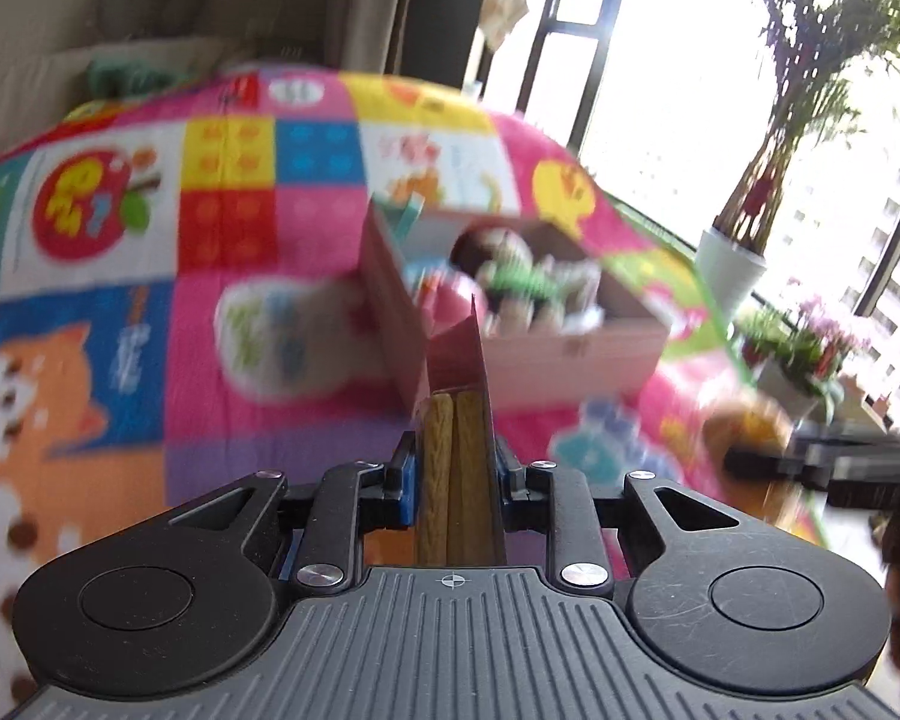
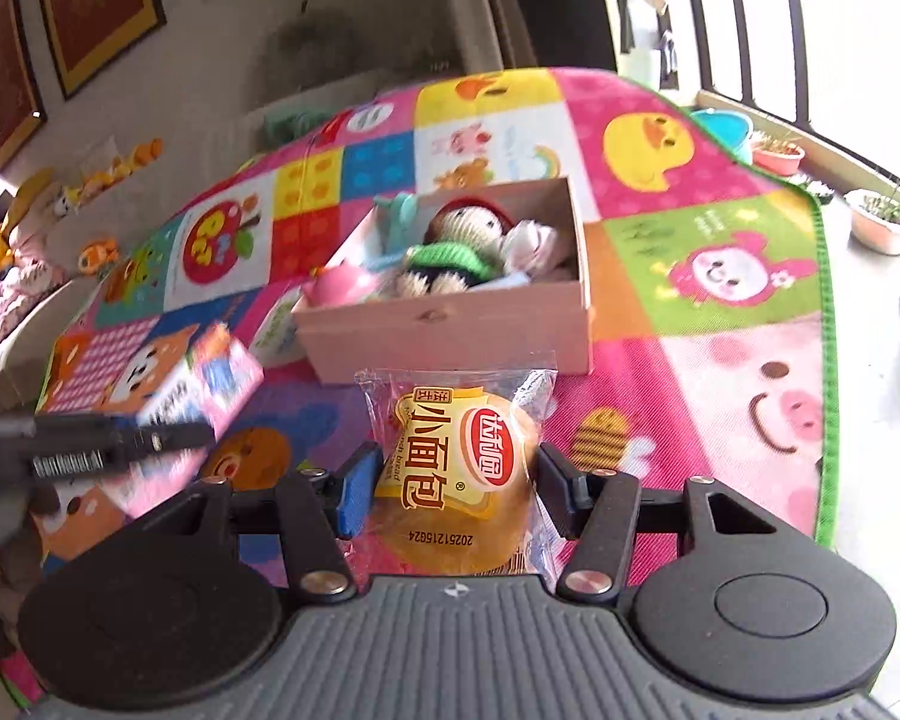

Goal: Organize objects
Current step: 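Grasp the yellow snack packet with the right gripper while the left gripper carries the block, then lower the block into the box with the left gripper while the right gripper drops the snack in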

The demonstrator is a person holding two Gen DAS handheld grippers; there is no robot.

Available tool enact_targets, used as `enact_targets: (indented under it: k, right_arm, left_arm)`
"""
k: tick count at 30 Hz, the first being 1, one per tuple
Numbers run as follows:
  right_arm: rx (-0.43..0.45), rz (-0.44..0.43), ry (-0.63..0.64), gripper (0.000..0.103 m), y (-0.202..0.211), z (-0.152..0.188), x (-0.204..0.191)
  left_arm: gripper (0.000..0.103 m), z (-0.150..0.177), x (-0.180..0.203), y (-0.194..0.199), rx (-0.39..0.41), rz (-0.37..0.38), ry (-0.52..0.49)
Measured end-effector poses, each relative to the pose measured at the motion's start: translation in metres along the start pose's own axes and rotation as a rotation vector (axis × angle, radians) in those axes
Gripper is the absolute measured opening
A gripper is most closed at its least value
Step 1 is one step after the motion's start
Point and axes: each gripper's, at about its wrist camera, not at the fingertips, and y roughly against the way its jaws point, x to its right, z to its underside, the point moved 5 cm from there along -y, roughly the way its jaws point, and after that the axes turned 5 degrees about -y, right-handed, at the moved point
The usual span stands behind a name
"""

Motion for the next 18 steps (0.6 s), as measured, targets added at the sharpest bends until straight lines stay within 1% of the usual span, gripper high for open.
enact_targets:
  k: [2, 4, 6, 8, 10, 11, 13, 14, 15, 16, 17, 18]
  right_arm:
    - [0.013, -0.02, -0.022, 0.056, 0.0, -0.002, 0.005]
    - [0.01, -0.04, -0.04, 0.056, -0.003, -0.002, 0.006]
    - [0.004, -0.04, -0.041, 0.056, -0.007, -0.002, 0.007]
    - [0.001, -0.031, -0.033, 0.056, -0.008, -0.001, 0.008]
    - [0.008, -0.027, -0.024, 0.056, -0.005, -0.001, 0.009]
    - [0.015, -0.024, -0.019, 0.056, -0.002, 0.0, 0.011]
    - [0.026, -0.013, -0.013, 0.056, 0.001, -0.001, 0.015]
    - [0.029, -0.006, -0.013, 0.056, 0.002, -0.001, 0.018]
    - [0.031, 0.002, -0.015, 0.056, 0.002, -0.001, 0.021]
    - [0.029, 0.009, -0.019, 0.056, 0.002, -0.001, 0.025]
    - [0.024, 0.015, -0.025, 0.056, -0.001, -0.001, 0.028]
    - [0.018, 0.021, -0.031, 0.056, -0.003, 0.0, 0.03]
  left_arm:
    - [0.027, -0.027, 0.002, -0.013, 0.039, 0.016, 0.016]
    - [0.027, -0.055, 0.003, -0.037, 0.068, 0.013, 0.036]
    - [0.027, -0.079, 0.0, -0.069, 0.077, 0.008, 0.081]
    - [0.027, -0.095, -0.006, -0.105, 0.055, 0.035, 0.138]
    - [0.027, -0.102, -0.014, -0.143, 0.01, 0.059, 0.212]
    - [0.027, -0.101, -0.02, -0.162, -0.026, 0.051, 0.25]
    - [0.028, -0.095, -0.025, -0.184, -0.078, 0.012, 0.279]
    - [0.029, -0.093, -0.025, -0.186, -0.068, -0.02, 0.265]
    - [0.027, -0.09, -0.023, -0.183, -0.05, -0.048, 0.221]
    - [0.028, -0.089, -0.021, -0.179, -0.044, -0.071, 0.175]
    - [0.028, -0.09, -0.018, -0.172, -0.021, -0.099, 0.132]
    - [0.028, -0.093, -0.018, -0.164, 0.02, -0.13, 0.099]
